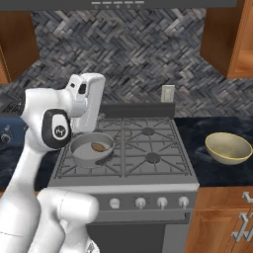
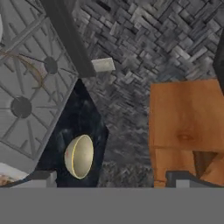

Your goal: Open the cabinet and move the ladle to the pot. Then close the cabinet.

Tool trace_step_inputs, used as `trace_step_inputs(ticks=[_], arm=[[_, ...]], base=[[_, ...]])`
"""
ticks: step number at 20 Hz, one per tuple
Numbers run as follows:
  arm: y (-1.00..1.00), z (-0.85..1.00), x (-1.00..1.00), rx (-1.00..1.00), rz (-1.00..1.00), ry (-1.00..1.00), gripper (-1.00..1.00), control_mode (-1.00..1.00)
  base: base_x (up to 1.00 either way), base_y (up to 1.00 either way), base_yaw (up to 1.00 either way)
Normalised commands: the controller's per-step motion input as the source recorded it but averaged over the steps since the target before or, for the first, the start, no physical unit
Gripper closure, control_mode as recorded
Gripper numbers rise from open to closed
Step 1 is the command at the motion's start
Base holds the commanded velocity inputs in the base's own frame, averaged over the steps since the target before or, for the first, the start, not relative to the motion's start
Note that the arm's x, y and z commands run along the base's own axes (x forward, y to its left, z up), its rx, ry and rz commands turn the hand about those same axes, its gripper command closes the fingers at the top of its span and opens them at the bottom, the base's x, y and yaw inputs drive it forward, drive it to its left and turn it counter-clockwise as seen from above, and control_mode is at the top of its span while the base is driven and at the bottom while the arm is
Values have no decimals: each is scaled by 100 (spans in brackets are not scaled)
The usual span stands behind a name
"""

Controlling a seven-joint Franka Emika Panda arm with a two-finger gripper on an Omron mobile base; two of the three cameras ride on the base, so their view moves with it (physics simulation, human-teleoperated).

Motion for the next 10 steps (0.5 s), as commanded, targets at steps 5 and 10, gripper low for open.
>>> trace_step_inputs(ticks=[5, 10], arm=[[33, 62, -6, 39, -9, -19, -100, -100], [19, 1, -28, 45, -19, -46, -100, -100]], base=[[0, 0, 0], [0, 0, 0]])
